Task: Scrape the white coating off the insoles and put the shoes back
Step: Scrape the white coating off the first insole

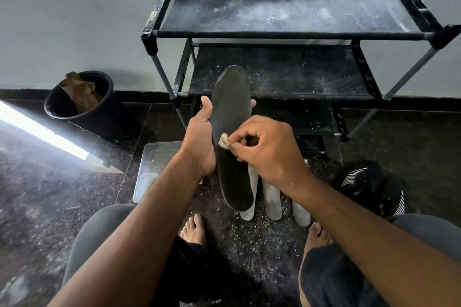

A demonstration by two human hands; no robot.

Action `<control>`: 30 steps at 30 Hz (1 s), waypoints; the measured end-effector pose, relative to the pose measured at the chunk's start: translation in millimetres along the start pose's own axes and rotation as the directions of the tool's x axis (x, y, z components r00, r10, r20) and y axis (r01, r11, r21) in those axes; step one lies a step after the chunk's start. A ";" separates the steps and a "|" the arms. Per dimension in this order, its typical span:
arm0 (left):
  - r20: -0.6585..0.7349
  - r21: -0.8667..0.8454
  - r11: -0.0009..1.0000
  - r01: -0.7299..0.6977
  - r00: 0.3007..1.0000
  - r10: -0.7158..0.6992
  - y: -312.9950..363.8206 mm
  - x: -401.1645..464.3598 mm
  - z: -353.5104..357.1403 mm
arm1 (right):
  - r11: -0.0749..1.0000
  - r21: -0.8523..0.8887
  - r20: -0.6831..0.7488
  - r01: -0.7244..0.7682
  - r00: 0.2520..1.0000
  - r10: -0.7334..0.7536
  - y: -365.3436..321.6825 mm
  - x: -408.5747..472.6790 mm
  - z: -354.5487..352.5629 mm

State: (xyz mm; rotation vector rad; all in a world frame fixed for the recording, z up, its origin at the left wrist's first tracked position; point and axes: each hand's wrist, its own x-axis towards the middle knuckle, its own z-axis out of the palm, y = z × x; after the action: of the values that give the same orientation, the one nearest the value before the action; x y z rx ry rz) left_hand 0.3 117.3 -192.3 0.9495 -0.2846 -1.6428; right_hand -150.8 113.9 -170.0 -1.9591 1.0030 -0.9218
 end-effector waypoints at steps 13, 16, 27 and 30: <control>0.078 0.104 0.991 0.080 0.993 -0.088 -17.1 3.4 4.5 | 0.991 -0.129 -0.143 0.042 0.988 -0.060 5.1 11.4 5.1; 0.064 0.068 0.997 0.037 0.997 -0.041 -11.3 4.5 1.2 | 0.998 -0.032 0.047 0.054 0.998 -0.052 -4.2 1.7 6.7; 0.094 0.071 0.996 0.045 0.994 -0.052 -12.0 4.9 2.7 | 0.959 -0.231 0.169 0.161 0.978 -0.123 -2.2 1.5 -14.6; 0.103 0.074 0.995 0.071 0.992 -0.078 -18.2 7.4 3.5 | 0.904 -0.387 -0.022 0.185 0.978 -0.209 8.1 16.7 -20.3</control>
State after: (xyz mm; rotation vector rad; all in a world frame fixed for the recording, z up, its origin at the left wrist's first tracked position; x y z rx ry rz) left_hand -15.1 115.3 -204.8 0.9369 -0.3852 -1.7643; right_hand -163.2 90.3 -162.9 -2.4089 1.1003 -0.9568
